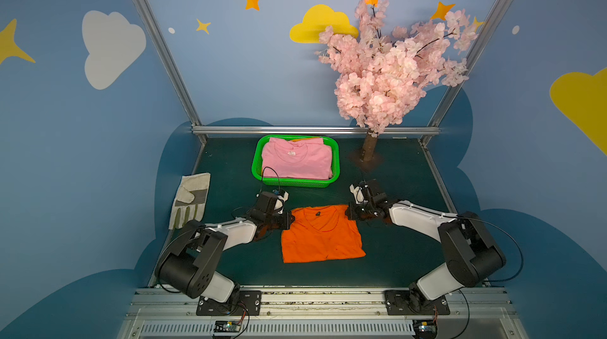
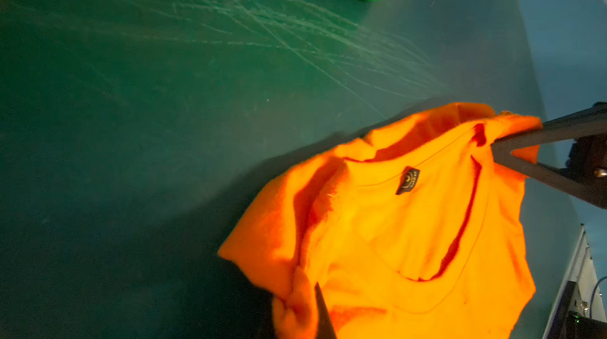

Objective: Put the folded t-shirts into the basket
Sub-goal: Pick up the T-shirt from the center of the board.

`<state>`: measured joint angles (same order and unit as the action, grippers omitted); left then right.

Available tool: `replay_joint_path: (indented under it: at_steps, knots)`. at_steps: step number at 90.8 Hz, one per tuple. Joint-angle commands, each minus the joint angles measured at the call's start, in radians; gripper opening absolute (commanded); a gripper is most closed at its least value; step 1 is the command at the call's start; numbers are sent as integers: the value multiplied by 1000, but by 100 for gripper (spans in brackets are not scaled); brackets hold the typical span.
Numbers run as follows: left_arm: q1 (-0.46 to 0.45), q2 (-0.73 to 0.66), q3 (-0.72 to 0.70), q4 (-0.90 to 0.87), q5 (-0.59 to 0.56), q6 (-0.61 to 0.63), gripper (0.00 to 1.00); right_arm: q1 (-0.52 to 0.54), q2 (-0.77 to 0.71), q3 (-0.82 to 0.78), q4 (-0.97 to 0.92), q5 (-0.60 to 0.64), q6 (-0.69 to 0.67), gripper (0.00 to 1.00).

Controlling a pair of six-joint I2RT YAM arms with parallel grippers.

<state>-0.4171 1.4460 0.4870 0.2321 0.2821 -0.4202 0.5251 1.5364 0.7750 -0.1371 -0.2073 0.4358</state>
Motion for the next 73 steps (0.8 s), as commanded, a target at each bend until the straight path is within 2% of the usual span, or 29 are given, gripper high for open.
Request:
replay_joint_path:
  at_steps: [1,24,45,73]
  knots:
    - [-2,-95,-52,49,-19,-35,2,0,-72,-25,55,-7,-16,0]
    - [-2,-305,-94,10,-54,-47,2,26,-162,-33,67,-19,-27,0]
    - [-3,-472,-94,-44,-42,-64,2,66,-250,-24,65,-14,-26,0]
    - [-4,-613,12,-165,-55,-55,2,152,-359,107,-53,48,-22,0]
